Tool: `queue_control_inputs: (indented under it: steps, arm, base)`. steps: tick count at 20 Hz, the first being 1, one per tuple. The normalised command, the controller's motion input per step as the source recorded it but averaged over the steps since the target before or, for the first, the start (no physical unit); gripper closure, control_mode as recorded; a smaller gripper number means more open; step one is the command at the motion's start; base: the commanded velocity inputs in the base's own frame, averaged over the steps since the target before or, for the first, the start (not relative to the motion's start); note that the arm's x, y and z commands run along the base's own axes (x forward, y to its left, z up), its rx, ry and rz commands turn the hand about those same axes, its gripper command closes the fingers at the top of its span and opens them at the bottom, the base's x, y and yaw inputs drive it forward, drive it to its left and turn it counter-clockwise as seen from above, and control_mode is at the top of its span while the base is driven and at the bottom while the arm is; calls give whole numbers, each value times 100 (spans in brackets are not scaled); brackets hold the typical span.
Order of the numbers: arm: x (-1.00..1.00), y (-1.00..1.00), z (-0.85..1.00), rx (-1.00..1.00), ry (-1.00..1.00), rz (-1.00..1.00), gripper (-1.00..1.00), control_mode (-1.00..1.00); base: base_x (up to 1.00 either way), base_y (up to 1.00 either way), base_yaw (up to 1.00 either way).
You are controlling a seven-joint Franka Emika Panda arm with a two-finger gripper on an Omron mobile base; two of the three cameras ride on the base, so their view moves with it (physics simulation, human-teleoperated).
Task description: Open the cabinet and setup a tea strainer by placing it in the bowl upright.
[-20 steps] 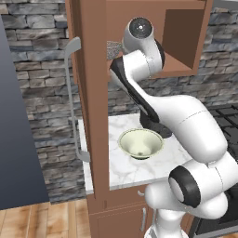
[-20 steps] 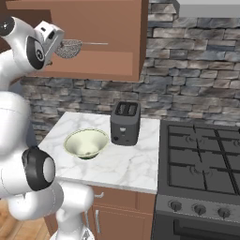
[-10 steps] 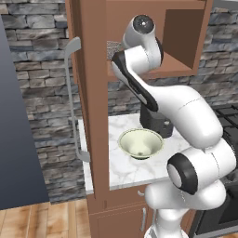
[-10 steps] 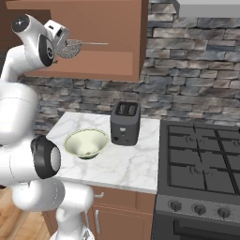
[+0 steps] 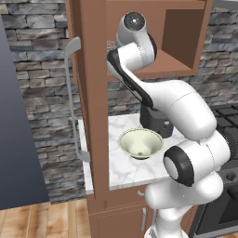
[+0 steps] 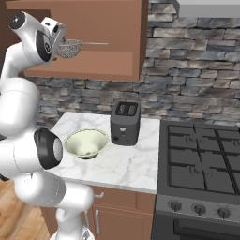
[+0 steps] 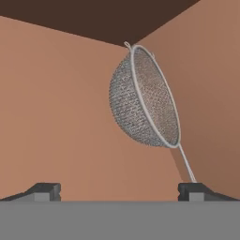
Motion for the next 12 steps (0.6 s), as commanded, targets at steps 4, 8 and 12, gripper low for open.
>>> queue_control_inputs:
  steps: [4, 8, 12]
  arm:
    - [19, 14, 0, -3, 0, 0, -100, -100]
    - [32, 11, 0, -5, 1, 4, -100, -100]
    - [24, 9, 0, -5, 0, 3, -100, -100]
  base:
    - [0, 0, 0]
    - [0, 0, 0]
    - [0, 0, 0]
